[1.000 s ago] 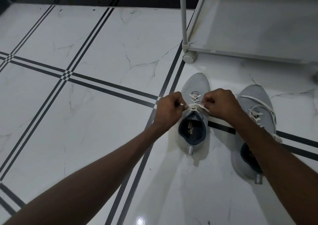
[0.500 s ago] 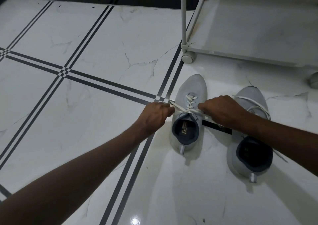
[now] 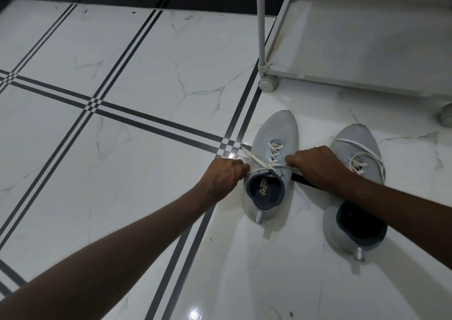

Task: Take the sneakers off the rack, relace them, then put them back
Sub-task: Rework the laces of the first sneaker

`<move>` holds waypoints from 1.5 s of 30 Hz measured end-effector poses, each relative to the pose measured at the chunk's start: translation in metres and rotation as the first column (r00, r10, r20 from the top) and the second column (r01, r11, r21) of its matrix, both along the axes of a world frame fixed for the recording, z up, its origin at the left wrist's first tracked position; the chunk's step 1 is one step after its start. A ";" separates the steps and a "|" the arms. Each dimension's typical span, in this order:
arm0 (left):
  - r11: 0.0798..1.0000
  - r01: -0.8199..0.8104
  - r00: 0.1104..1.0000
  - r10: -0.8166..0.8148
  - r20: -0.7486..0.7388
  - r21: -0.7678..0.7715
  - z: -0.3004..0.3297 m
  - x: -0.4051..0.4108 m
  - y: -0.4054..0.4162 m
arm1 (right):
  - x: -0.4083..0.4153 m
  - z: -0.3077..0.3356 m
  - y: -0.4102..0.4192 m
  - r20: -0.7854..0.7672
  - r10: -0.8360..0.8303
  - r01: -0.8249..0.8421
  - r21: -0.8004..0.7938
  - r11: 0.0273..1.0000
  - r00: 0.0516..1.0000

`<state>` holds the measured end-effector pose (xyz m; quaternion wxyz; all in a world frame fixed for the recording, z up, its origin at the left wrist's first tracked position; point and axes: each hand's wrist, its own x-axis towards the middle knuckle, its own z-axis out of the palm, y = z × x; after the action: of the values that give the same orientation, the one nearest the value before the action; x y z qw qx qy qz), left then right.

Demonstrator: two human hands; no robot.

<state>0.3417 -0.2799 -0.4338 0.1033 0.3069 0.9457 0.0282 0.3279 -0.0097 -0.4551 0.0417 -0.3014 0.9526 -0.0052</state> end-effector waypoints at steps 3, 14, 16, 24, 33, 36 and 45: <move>0.999 -0.046 0.998 0.045 0.044 0.021 0.000 -0.003 -0.001 | -0.001 0.005 -0.005 0.027 -0.004 0.002 0.046 0.999 1.000; 0.908 -0.166 0.982 0.189 -0.022 0.385 0.005 0.002 0.022 | 0.012 0.026 -0.046 -0.081 -0.047 0.032 -0.170 0.985 0.996; 0.942 -0.098 0.991 0.123 -0.058 0.321 0.002 0.008 0.034 | 0.013 0.020 -0.051 -0.059 -0.013 0.003 -0.168 0.986 0.998; 0.971 -0.138 0.975 0.168 -0.147 0.194 0.004 0.018 0.036 | 0.019 0.018 -0.050 0.289 -0.107 0.197 -0.304 0.932 0.951; 0.988 -0.151 0.988 0.151 -0.027 -0.008 -0.001 0.007 0.020 | 0.013 0.023 -0.040 0.191 -0.009 0.038 -0.148 0.988 0.982; 0.985 -0.171 0.985 0.171 0.001 0.013 -0.001 0.008 0.018 | 0.013 0.018 -0.042 0.194 -0.040 0.069 -0.149 0.986 0.980; 0.974 -0.199 0.975 0.187 0.120 0.105 0.004 -0.010 0.020 | -0.005 0.030 -0.046 0.253 -0.093 0.103 -0.023 0.994 0.963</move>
<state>0.3314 -0.2597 -0.4297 0.1335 0.2168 0.9608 0.1099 0.3227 -0.0554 -0.4248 0.1562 -0.2515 0.9531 -0.0626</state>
